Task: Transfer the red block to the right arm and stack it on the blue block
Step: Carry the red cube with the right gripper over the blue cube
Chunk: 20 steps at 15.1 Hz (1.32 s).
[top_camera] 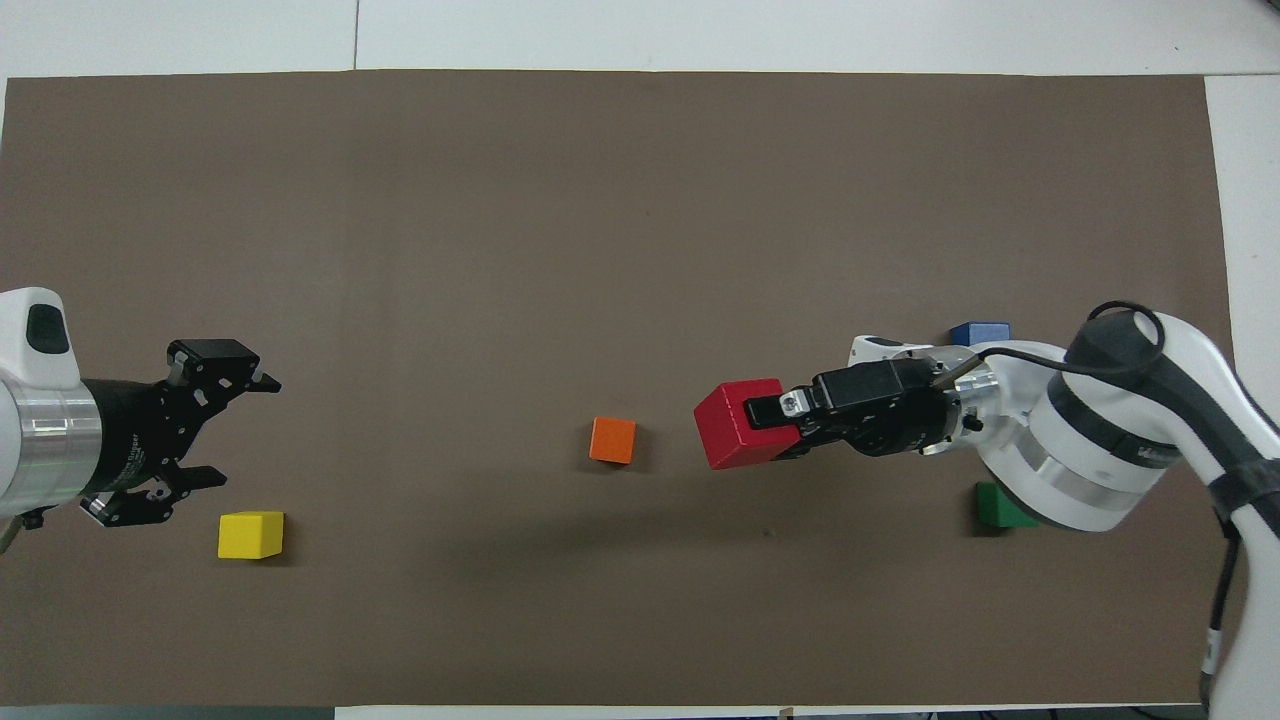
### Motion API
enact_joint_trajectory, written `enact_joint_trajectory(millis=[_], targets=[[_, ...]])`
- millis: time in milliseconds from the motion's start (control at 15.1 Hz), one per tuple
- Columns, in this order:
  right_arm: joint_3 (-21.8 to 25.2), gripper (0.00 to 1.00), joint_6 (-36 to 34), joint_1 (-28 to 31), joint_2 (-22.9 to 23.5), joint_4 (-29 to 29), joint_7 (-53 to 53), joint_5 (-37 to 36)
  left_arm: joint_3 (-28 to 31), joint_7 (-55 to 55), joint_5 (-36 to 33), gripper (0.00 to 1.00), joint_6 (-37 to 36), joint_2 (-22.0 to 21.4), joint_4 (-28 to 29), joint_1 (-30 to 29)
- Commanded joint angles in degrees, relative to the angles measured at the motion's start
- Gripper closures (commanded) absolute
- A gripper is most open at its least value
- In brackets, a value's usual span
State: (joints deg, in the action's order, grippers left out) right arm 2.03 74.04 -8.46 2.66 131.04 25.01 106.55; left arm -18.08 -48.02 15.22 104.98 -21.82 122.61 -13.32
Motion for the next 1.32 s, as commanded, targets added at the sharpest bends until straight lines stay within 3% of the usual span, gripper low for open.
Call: enact_joint_trajectory(millis=[0,132,264,462,858,1057,1255], targets=[[-0.36,1.0,3.04,3.61,-5.55,-0.34,-4.88,-8.34,-0.2,17.02,-6.5,0.0,-1.09,4.04,-4.37,-0.21],[-0.44,1.0,3.75,7.12,-7.84,-2.62,-7.33,-17.56,0.5,22.6,-9.74,0.0,-4.51,11.41,-11.47,0.66],[-0.36,1.0,3.75,9.85,-8.81,-5.26,-8.58,-26.17,2.33,25.42,-15.9,0.0,-6.71,16.09,-17.03,4.43],[-0.36,1.0,3.92,12.67,-10.3,-10.35,-9.81,-40.23,13.74,31.92,-16.62,0.0,-11.98,22.24,-26.43,14.17],[-0.36,1.0,6.54,13.74,-11.36,-21.87,-11.39,-69.76,14.83,33.78,-16.1,0.0,-12.62,20.24,-22.77,15.69],[-0.97,1.0,15.22,12.51,-11.1,-22.41,-11.48,-82.86,15.27,40.6,-16.53,0.0,-10.86,21.11,-23.38,15.52],[-1.15,1.0,26.3,7.42,-10.57,-21.01,-16.91,-94.82,15.0,46.0,-16.71,0.0,-11.03,21.73,-25.04,15.17]])
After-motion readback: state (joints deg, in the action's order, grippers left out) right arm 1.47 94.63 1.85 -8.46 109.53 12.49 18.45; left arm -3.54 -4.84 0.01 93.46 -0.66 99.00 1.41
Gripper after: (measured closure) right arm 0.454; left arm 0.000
